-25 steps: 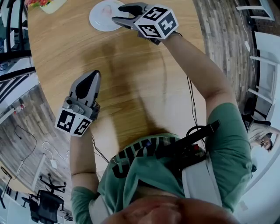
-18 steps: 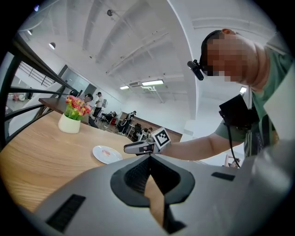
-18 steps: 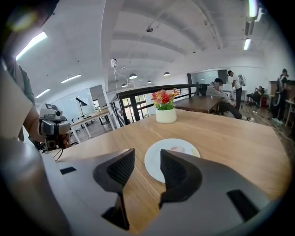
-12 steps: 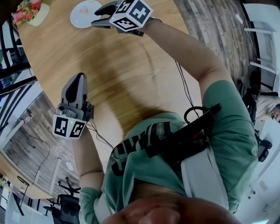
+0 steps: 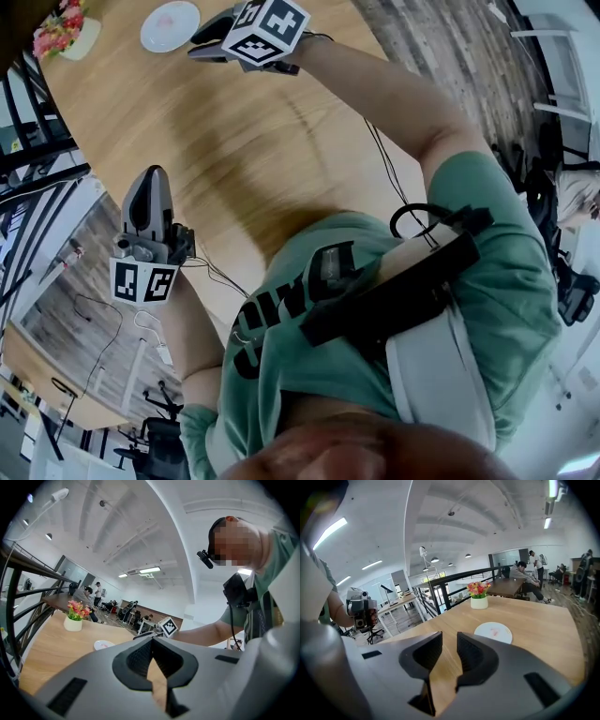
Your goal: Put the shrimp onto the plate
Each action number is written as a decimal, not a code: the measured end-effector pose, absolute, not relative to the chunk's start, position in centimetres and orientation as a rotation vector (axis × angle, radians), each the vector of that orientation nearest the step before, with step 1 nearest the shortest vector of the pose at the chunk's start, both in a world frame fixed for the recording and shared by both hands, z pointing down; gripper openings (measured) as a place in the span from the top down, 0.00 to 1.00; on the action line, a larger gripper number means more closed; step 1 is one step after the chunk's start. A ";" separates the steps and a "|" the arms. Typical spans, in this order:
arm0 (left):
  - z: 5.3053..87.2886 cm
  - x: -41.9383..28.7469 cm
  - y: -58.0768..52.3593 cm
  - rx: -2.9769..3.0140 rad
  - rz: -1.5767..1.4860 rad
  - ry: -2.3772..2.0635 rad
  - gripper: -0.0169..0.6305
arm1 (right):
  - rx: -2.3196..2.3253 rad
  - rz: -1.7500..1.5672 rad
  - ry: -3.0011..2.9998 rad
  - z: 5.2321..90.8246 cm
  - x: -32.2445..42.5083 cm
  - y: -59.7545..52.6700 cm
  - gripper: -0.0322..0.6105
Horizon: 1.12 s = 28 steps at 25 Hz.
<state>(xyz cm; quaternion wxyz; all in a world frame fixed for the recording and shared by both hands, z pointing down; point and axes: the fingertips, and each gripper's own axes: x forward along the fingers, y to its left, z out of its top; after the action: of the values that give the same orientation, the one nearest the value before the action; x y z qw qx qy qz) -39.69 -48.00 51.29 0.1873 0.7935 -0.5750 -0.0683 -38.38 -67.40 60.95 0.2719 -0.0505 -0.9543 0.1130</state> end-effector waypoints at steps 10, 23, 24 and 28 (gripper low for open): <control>48.2 -40.8 -39.1 2.209 -0.231 -1.653 0.98 | -0.091 0.327 -2.594 57.2 -37.9 -61.2 0.92; 44.7 -45.8 -27.1 2.251 -0.270 -1.657 0.98 | -0.026 0.414 -2.661 52.4 -37.9 -49.6 0.94; 44.8 -45.9 -26.3 2.252 -0.269 -1.652 0.98 | -0.025 0.414 -2.669 52.0 -37.8 -48.9 0.94; 44.8 -45.3 -24.0 2.245 -0.278 -1.640 0.98 | -0.033 0.421 -2.694 50.4 -36.5 -46.6 0.94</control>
<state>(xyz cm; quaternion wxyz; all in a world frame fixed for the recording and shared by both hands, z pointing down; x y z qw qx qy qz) -45.30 -23.99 44.85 0.1728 0.7915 -0.5780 -0.0979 -36.50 -46.58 50.40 0.2060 -0.0117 -0.9668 0.1511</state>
